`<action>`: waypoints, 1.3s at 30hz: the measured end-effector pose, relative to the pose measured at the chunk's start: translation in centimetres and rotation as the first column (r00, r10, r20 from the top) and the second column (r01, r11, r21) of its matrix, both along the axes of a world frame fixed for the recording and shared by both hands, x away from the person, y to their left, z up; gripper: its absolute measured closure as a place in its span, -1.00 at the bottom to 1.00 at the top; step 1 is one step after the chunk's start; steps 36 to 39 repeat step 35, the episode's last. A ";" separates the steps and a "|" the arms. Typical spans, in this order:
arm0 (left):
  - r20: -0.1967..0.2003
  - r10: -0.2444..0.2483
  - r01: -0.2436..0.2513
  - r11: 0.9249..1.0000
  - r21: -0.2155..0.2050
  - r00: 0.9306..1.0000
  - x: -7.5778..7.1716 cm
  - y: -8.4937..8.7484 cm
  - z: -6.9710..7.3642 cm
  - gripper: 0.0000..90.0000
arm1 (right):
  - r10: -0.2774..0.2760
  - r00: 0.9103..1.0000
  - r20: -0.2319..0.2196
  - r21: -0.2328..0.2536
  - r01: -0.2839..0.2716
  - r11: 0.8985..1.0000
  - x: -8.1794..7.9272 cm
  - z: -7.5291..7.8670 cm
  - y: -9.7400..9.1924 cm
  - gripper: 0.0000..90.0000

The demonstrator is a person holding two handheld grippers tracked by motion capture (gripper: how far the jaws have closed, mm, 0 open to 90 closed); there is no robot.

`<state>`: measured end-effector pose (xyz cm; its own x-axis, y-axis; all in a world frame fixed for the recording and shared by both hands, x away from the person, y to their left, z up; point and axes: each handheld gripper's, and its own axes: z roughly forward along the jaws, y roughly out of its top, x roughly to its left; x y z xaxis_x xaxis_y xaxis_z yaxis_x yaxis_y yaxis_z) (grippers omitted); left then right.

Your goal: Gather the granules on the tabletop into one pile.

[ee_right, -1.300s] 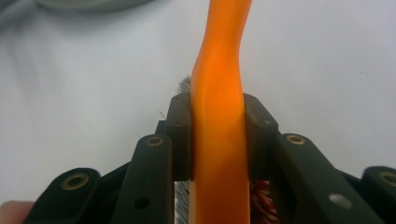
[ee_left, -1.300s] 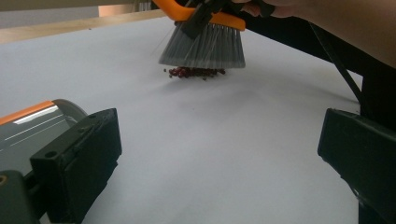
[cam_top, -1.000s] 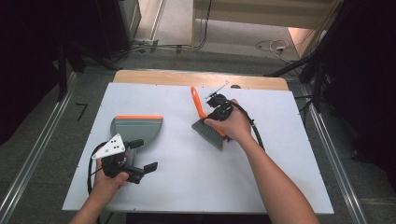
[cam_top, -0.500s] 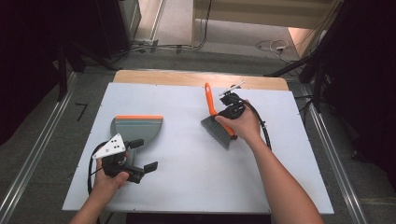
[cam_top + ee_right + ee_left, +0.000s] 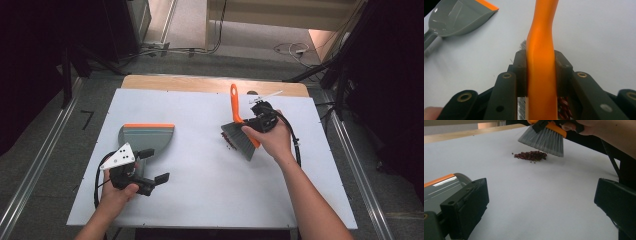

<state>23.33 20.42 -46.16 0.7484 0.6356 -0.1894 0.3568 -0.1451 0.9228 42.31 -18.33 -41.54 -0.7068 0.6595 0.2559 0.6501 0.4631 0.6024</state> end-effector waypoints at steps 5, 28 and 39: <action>0.001 0.004 -0.004 1.000 0.001 1.000 0.0 0.0 0.0 -1.00 | -0.022 0.999 0.030 0.007 0.022 1.000 -1.5 0.2 -1.9 0.50; 0.012 0.019 -0.019 1.000 -0.004 1.000 -0.1 0.4 0.2 -1.00 | -0.147 0.988 0.048 0.098 0.141 0.985 -8.5 -2.2 -12.3 0.50; 0.013 0.021 -0.021 1.000 -0.005 1.000 -0.1 0.6 0.3 -1.00 | -0.183 0.983 0.031 0.102 0.179 0.978 -10.1 -2.6 -15.1 0.50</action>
